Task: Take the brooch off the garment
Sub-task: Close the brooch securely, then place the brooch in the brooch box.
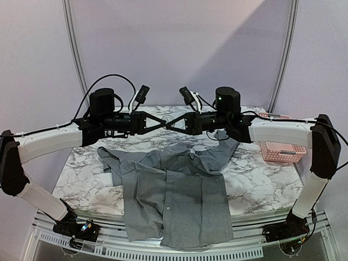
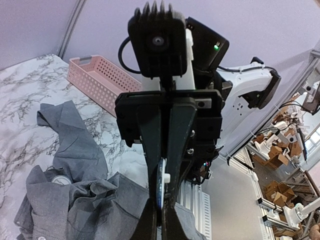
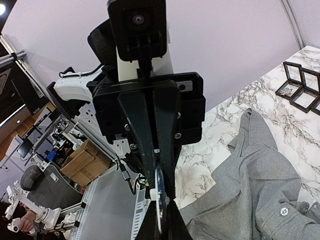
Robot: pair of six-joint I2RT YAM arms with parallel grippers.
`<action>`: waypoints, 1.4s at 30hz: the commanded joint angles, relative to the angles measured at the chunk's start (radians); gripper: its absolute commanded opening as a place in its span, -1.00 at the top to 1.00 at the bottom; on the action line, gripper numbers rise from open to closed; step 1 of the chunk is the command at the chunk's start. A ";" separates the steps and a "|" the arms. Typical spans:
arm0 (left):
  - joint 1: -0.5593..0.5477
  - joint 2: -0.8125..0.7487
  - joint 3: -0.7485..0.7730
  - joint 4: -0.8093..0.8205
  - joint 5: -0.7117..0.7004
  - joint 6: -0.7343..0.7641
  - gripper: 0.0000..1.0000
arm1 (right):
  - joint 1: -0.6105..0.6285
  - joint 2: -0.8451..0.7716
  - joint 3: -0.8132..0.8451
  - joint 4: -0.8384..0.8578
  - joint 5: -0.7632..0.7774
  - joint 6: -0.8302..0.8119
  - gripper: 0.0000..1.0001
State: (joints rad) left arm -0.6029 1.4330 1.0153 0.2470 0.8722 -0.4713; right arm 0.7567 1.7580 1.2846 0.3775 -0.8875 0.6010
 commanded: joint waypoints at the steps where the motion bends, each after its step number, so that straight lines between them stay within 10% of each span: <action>1: 0.002 -0.005 0.024 -0.024 0.036 0.033 1.00 | -0.048 0.017 -0.018 -0.017 0.102 0.022 0.99; 42: 0.023 0.052 0.067 -0.163 -0.060 0.064 1.00 | -0.047 -0.058 -0.093 0.083 0.015 -0.024 0.51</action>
State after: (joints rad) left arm -0.5903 1.4734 1.0607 0.1081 0.8242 -0.4274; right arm 0.7086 1.7386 1.2098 0.4347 -0.8700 0.5892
